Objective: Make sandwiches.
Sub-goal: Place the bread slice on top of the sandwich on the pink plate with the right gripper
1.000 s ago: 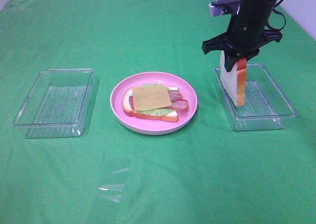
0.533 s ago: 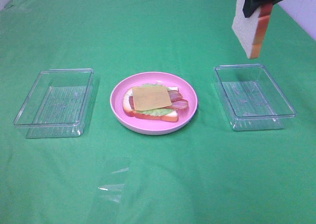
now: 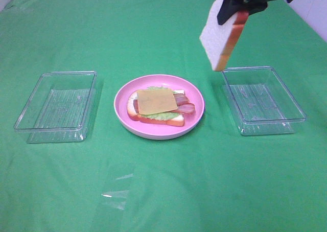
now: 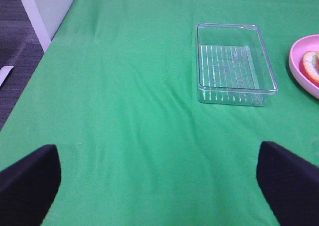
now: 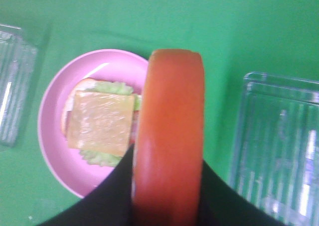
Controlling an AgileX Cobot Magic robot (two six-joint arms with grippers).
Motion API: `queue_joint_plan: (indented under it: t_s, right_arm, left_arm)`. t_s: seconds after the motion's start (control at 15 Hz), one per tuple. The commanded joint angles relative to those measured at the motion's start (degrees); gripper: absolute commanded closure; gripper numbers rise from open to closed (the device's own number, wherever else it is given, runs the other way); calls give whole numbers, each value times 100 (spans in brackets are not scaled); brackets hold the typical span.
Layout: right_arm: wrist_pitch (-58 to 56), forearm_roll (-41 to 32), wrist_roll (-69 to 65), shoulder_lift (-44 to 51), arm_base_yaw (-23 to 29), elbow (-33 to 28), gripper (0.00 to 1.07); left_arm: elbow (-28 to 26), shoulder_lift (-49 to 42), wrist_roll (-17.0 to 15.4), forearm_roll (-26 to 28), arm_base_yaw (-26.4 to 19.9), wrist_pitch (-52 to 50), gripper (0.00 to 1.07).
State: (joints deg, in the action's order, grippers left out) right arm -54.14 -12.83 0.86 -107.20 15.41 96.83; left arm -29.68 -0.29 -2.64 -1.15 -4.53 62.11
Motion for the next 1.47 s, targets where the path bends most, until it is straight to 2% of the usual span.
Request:
queue_joint_plan:
  t_s: [0.07, 0.4, 0.87, 1.33, 1.47]
  right_arm:
    - [52, -974, 659, -252, 74, -11, 91]
    - [361, -1994, 968, -974, 550, -11, 91]
    - [762, -2785, 991, -1547, 676, -11, 91]
    - [762, -2848, 991, -1902, 676, -11, 91]
    - [779, -2802, 985, -1937, 676, -11, 86]
  left_arm:
    - [6, -109, 17, 29, -6, -57, 6]
    - [6, -109, 23, 29, -6, -57, 6]
    - [6, -109, 23, 29, -6, -57, 6]
    - [6, -109, 23, 29, -6, -57, 6]
    - [6, -109, 23, 29, -6, -57, 6]
